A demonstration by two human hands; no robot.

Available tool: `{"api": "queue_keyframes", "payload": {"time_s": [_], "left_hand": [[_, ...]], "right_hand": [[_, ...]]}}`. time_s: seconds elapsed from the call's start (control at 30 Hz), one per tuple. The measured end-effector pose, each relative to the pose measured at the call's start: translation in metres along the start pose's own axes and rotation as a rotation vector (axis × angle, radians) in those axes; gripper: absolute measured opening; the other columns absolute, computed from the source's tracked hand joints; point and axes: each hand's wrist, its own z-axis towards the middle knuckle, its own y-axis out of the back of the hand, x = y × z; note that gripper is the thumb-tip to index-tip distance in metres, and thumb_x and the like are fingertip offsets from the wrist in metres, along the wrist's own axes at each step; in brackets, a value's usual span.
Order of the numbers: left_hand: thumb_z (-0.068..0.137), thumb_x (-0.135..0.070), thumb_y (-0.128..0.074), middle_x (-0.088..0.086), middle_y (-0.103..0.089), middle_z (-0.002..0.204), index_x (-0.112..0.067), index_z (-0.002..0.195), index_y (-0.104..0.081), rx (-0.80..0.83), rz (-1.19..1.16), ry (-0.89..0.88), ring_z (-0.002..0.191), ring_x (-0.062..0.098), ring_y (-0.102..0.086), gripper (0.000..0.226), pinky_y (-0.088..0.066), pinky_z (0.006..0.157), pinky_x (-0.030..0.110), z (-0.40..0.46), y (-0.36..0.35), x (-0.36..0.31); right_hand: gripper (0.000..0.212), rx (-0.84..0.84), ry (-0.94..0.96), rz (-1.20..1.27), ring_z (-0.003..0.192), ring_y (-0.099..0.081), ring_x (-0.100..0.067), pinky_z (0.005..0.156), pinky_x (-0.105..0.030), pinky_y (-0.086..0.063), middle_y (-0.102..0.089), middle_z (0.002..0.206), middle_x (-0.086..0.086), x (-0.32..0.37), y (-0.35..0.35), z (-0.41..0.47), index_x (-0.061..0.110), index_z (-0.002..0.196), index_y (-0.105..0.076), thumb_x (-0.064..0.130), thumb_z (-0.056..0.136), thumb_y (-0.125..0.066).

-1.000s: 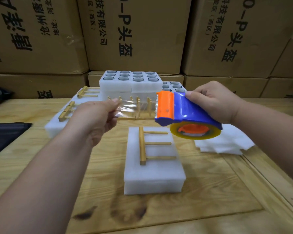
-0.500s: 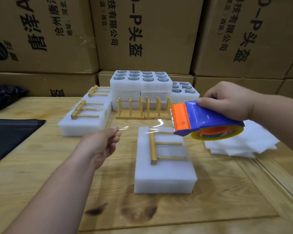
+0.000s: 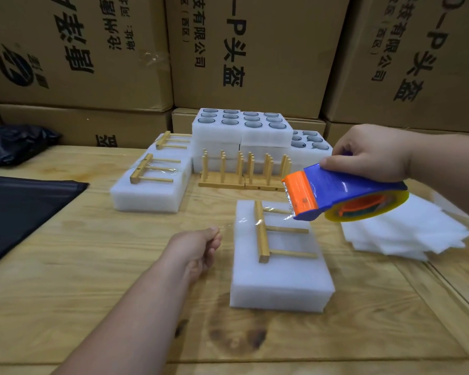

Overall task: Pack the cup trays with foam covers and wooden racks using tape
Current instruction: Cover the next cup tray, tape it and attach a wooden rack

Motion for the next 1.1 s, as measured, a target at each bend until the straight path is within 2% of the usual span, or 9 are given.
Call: {"api": "queue_keyframes", "payload": {"time_s": [0.3,0.4,0.47,0.57,0.7,0.87,0.93,1.0,1.1], "left_hand": [[0.092,-0.025,-0.068,0.01,-0.067,0.055,0.001,0.065,-0.07,-0.123,0.516,-0.306,0.047,0.027,-0.061,0.037,-0.055,0.055,0.032,-0.009,-0.01,0.026],[0.089,-0.031,-0.064,0.007,-0.058,0.051,-0.008,0.051,-0.054,-0.185,0.784,-0.381,0.058,0.03,-0.058,0.046,-0.042,0.055,0.028,-0.011,-0.014,0.027],[0.089,-0.032,-0.061,0.017,-0.068,0.077,-0.007,0.076,-0.065,-0.182,0.818,-0.388,0.081,0.035,-0.065,0.028,-0.04,0.061,0.027,-0.012,-0.017,0.026],[0.087,-0.033,-0.063,0.011,-0.07,0.107,-0.008,0.133,-0.05,-0.205,0.879,-0.356,0.095,0.029,-0.068,0.053,-0.049,0.069,0.026,-0.01,-0.016,0.023],[0.083,-0.032,-0.059,0.005,-0.067,0.093,-0.02,0.103,-0.054,-0.169,0.99,-0.378,0.075,0.028,-0.07,0.024,-0.06,0.069,0.034,-0.006,-0.014,0.023],[0.087,-0.033,-0.062,0.002,-0.072,0.107,-0.021,0.119,-0.066,-0.186,1.083,-0.452,0.095,0.021,-0.069,0.035,-0.054,0.081,0.028,-0.002,-0.01,0.005],[0.091,-0.038,-0.059,-0.01,-0.07,0.095,-0.027,0.122,-0.065,-0.19,0.907,-0.571,0.081,0.006,-0.066,0.034,-0.05,0.073,0.025,-0.011,-0.015,-0.011],[0.088,-0.055,-0.058,-0.017,-0.063,0.103,-0.029,0.136,-0.057,-0.033,0.757,-0.692,0.091,-0.002,-0.061,0.055,-0.045,0.076,0.022,-0.024,-0.031,-0.021],[0.06,-0.086,-0.058,-0.013,-0.04,0.154,-0.031,0.158,-0.026,0.229,0.902,-0.737,0.14,0.01,-0.041,0.117,-0.036,0.097,0.021,-0.039,-0.064,-0.017]], "right_hand": [[0.052,0.047,-0.023,-0.006,0.068,-0.066,-0.019,0.06,-0.035,-0.05,-0.069,0.069,0.0,0.002,-0.003,0.009,0.02,0.071,-0.072,0.061,0.094,-0.05],[0.053,0.044,-0.02,-0.024,0.068,-0.065,-0.021,0.063,-0.038,-0.051,-0.069,0.07,-0.002,0.004,-0.004,0.011,0.019,0.07,-0.072,0.062,0.092,-0.049],[0.054,0.043,-0.026,-0.019,0.068,-0.065,-0.021,0.062,-0.037,-0.051,-0.068,0.068,-0.002,0.005,-0.004,0.013,0.02,0.069,-0.072,0.063,0.09,-0.048],[0.055,0.04,-0.033,-0.012,0.068,-0.064,-0.023,0.064,-0.039,-0.051,-0.068,0.069,-0.004,0.005,-0.005,0.013,0.018,0.069,-0.072,0.063,0.089,-0.047],[0.055,0.044,-0.035,-0.013,0.067,-0.063,-0.023,0.065,-0.041,-0.051,-0.067,0.069,-0.005,0.005,-0.008,0.012,0.017,0.069,-0.072,0.062,0.09,-0.047],[0.058,0.054,-0.062,0.015,0.066,-0.064,-0.019,0.06,-0.036,-0.05,-0.069,0.068,-0.003,0.0,-0.01,0.009,0.019,0.071,-0.072,0.07,0.087,-0.05],[0.069,0.105,-0.094,0.024,0.066,-0.066,-0.018,0.057,-0.03,-0.047,-0.07,0.069,-0.001,-0.002,-0.011,0.008,0.019,0.072,-0.072,0.085,0.072,-0.052],[0.08,0.182,-0.114,0.036,0.067,-0.067,-0.017,0.057,-0.028,-0.046,-0.071,0.07,0.001,-0.006,-0.012,0.009,0.019,0.075,-0.072,0.093,0.054,-0.051],[0.087,0.299,-0.144,0.078,0.071,-0.069,-0.016,0.061,-0.029,-0.049,-0.073,0.073,0.003,-0.015,-0.018,0.012,0.02,0.082,-0.074,0.096,0.045,-0.059]]}}
